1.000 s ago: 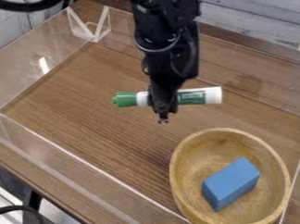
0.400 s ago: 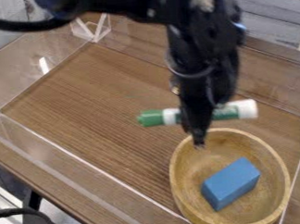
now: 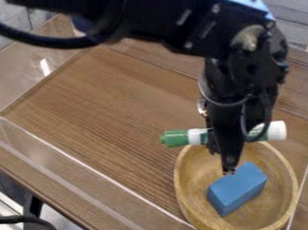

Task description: Put the green marker in the brown bowl

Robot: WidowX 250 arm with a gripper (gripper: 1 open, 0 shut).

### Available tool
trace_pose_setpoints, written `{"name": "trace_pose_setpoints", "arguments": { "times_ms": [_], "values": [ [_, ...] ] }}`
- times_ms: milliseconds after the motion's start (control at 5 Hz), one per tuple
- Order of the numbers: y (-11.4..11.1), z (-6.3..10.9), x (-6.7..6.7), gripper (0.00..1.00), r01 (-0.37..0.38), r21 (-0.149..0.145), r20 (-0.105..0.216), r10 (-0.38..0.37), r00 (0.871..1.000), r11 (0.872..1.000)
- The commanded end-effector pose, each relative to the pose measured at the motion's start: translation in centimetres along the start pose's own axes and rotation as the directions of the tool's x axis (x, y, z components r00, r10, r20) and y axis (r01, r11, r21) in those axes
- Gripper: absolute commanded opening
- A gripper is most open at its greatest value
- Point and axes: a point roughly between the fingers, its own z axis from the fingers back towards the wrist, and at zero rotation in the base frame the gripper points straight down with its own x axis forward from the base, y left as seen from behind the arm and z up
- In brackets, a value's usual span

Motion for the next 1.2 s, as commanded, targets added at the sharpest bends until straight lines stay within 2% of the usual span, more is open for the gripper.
{"name": "trace_pose_setpoints", "arguments": {
  "times_ms": [0,400,1000],
  "values": [
    [0.25,0.61,1.00,0.00,-0.018,0.012,0.048,0.017,0.999,1.000],
    [-0.31,0.53,1.15,0.00,-0.048,-0.012,0.068,0.049,0.996,0.999],
    [0.13,-0.20,0.55,0.00,-0.060,-0.011,0.068,0.061,0.996,0.998]
  ]
}}
